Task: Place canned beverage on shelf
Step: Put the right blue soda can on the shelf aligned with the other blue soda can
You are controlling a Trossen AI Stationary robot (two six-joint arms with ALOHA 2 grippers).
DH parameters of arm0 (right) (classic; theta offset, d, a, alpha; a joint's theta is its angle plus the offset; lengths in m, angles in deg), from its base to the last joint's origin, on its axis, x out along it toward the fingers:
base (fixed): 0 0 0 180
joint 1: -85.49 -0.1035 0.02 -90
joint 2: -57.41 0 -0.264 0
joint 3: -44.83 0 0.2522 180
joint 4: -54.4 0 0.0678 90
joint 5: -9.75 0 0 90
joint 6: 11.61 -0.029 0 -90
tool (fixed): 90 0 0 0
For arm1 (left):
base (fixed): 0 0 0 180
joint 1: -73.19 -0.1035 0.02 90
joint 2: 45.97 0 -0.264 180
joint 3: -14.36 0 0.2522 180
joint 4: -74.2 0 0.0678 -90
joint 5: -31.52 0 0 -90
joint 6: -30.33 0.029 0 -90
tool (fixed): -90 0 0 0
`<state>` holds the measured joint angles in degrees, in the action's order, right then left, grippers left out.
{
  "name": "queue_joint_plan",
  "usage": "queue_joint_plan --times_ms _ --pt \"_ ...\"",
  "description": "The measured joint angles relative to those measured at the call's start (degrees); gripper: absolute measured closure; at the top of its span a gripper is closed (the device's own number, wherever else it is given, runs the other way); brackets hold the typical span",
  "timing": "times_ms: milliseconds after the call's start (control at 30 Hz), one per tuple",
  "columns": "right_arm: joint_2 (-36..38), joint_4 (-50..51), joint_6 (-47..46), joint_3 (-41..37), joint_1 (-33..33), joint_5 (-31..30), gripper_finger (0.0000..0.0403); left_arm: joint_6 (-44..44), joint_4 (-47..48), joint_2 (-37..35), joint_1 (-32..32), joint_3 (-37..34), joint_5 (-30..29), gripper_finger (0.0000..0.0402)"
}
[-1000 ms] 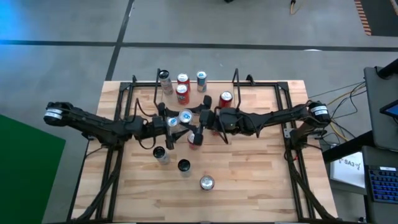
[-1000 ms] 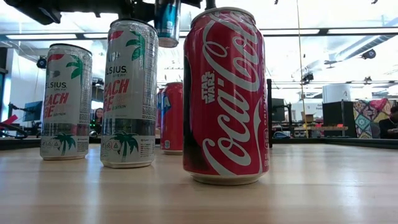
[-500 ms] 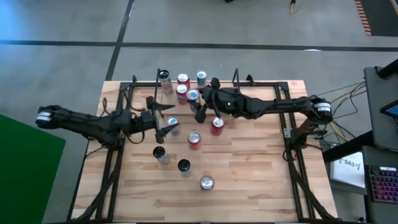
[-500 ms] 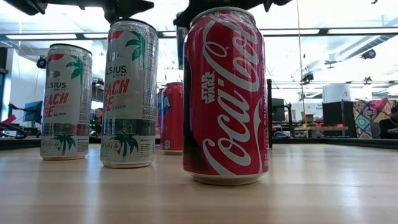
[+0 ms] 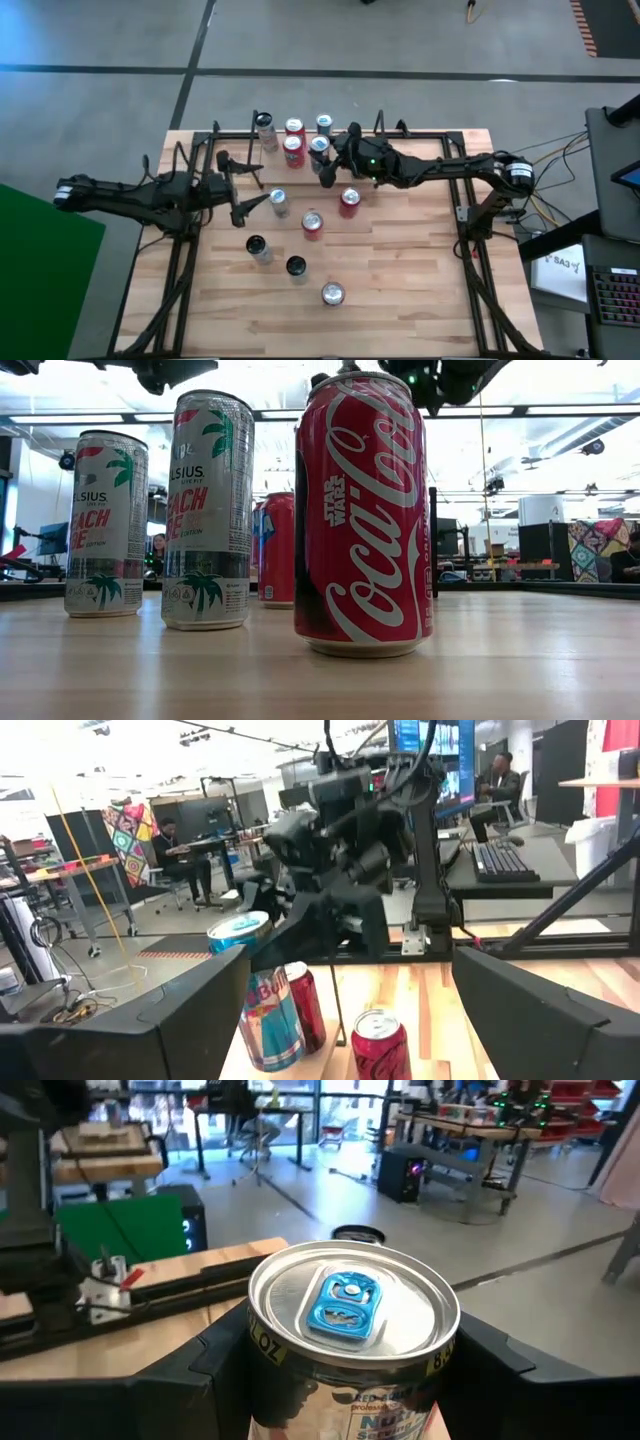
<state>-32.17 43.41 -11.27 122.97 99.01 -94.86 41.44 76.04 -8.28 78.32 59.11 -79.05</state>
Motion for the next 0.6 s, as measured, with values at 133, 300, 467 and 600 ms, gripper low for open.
queue_joint_plan --times_ms 133,300,467,600 --pt "-0.1 -5.7 -2.7 -4.3 1.7 1.3 0.0186 0.0 1.3 -1.4 0.0 0.0 -0.2 0.0068" --pt "-0.2 -8.1 -4.8 -7.2 2.6 -0.5 0.0186 -0.4 6.2 -1.8 0.0 0.0 -5.5 0.0068" --pt "-0.2 -11.9 -2.3 -9.7 2.5 -2.6 0.0186 -1.1 6.6 -1.4 0.0 -0.1 -7.6 0.0068" --pt "-0.3 -16.8 -1.5 -12.9 2.5 0.7 0.0186 -1.1 5.0 -0.5 0.0 -0.1 -7.5 0.0068"
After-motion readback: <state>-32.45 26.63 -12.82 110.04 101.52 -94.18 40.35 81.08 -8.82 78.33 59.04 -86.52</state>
